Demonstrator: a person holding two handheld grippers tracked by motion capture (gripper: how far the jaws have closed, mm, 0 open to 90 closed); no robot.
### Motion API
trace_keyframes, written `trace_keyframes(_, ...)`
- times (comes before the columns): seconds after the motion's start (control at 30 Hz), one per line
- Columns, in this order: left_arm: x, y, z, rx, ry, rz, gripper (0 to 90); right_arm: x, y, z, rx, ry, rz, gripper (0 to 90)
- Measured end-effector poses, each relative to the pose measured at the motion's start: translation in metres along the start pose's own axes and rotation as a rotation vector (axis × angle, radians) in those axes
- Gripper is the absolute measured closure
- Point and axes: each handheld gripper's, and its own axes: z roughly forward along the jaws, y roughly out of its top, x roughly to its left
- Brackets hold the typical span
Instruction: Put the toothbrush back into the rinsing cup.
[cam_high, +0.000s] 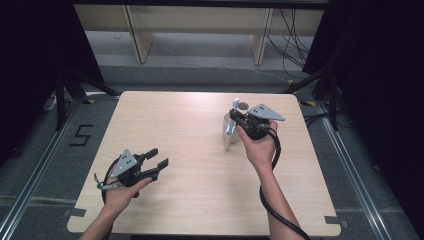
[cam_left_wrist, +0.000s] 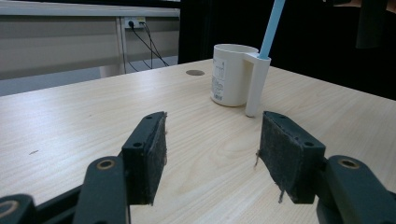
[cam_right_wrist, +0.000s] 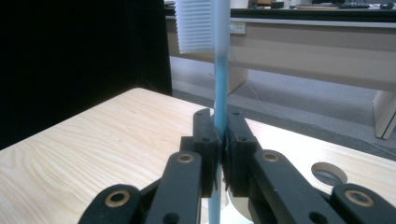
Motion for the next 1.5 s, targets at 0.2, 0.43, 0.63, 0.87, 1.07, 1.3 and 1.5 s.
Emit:
trace_keyframes(0.2,0.000,0.000,0.000,-0.001,-0.001,0.000,40.5,-0.001,-0.003,0.002,0.008,-0.001,-0.009,85.2)
trace_keyframes(0.43,0.000,-0.001,0.002,-0.015,-0.012,-0.002,40.5,-0.001,-0.008,0.007,0.026,-0.002,-0.005,85.2)
trace_keyframes(0.63,0.000,-0.001,0.002,-0.015,-0.011,-0.002,40.5,-0.001,-0.012,0.009,0.026,-0.023,-0.015,85.1)
trace_keyframes(0.87,0.000,-0.001,0.001,0.003,-0.003,0.002,40.5,-0.002,-0.016,0.012,0.047,-0.012,-0.023,85.0)
trace_keyframes(1.07,-0.001,-0.001,0.001,0.007,-0.009,0.003,40.7,-0.004,-0.022,0.014,0.042,-0.020,-0.027,85.0)
trace_keyframes(1.3,-0.001,-0.001,0.001,0.011,-0.008,0.002,40.6,-0.003,-0.027,0.017,0.061,-0.018,-0.008,84.9)
trace_keyframes(1.5,-0.001,-0.001,0.001,0.008,-0.007,0.002,40.6,-0.003,-0.031,0.018,0.065,-0.029,-0.009,84.9)
